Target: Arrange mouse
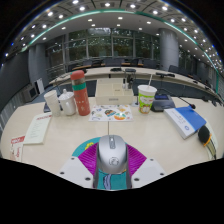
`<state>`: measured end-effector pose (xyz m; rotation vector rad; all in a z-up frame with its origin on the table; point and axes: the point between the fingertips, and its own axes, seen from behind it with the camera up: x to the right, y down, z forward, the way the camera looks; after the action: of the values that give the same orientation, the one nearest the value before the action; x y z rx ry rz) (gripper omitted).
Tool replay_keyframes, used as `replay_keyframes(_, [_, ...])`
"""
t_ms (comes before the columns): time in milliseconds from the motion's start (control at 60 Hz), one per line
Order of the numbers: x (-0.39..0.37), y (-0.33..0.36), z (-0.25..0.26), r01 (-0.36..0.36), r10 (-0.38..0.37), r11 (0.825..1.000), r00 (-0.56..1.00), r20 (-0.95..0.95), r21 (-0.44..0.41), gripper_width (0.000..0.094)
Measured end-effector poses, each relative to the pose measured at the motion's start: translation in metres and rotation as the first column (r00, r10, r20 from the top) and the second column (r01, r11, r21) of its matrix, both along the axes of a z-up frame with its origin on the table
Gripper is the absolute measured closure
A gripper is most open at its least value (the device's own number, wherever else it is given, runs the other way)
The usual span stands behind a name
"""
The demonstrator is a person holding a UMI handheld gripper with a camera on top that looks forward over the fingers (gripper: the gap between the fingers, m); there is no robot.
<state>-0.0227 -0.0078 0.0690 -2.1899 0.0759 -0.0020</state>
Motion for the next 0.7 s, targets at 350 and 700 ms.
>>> replay_keyframes(350, [-0.032,-0.011,-0.07,-0.01,0.013,0.994,1.0,0.029,-0.112,0.0172])
replay_keyframes(700, [-0.047,-0.121,0.053,-0.013,0.014,1.0,0.998,0.058,-0.022,0.0078])
